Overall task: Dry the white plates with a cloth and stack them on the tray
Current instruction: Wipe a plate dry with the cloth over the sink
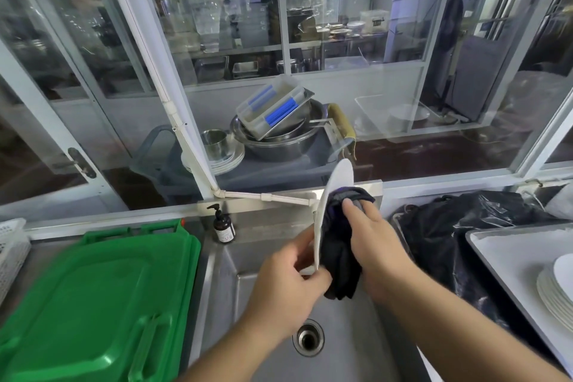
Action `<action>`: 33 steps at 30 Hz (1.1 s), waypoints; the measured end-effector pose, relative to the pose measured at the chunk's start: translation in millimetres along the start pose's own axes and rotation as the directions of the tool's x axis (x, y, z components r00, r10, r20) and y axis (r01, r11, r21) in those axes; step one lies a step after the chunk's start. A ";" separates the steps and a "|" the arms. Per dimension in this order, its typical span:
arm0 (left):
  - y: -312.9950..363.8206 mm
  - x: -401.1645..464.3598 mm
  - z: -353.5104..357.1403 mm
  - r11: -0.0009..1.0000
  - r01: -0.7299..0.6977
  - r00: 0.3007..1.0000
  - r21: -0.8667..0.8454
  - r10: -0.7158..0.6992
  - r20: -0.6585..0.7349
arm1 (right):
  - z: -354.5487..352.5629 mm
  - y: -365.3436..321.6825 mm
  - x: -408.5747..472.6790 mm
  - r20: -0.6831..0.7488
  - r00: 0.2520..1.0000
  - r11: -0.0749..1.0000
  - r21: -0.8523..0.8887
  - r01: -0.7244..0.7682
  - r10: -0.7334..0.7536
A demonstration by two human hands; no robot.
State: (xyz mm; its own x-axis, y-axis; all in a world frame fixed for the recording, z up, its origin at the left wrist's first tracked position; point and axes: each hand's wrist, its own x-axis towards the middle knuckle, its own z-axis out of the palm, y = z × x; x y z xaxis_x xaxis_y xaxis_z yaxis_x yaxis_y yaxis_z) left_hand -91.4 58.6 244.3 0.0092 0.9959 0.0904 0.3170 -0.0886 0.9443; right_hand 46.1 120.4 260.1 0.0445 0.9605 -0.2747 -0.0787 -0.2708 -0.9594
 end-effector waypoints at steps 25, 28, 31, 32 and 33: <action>-4.8 -3.6 -20.8 0.759 -0.271 0.947 0.592 0.320 0.023 | -41.0 3.2 -9.9 0.448 0.894 0.859 0.453 -0.239 0.012; -14.1 3.4 -26.1 0.990 0.028 0.951 0.135 0.015 -0.308 | -41.7 8.7 -5.8 0.380 0.925 0.821 0.527 -0.218 0.002; -13.1 9.5 -26.6 0.621 0.366 0.861 -0.694 -0.509 -0.002 | -42.0 10.4 -5.1 0.363 0.932 0.791 0.573 -0.217 -0.007; -13.5 8.9 -26.6 0.470 0.398 0.844 -0.788 -0.525 0.113 | -41.4 11.2 -5.0 0.368 0.930 0.783 0.580 -0.223 -0.007; -13.2 6.9 -26.5 0.383 0.410 0.835 -0.828 -0.522 0.172 | -40.2 11.3 -5.6 0.379 0.925 0.781 0.581 -0.228 -0.012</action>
State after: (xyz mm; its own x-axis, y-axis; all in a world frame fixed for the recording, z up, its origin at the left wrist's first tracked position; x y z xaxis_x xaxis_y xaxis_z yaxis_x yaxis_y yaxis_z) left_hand -120.7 66.1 240.9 0.0058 0.8817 -0.4718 -0.6603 0.3577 0.6603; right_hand 85.1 109.3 248.3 -0.3358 0.9163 -0.2184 -0.6502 -0.3932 -0.6501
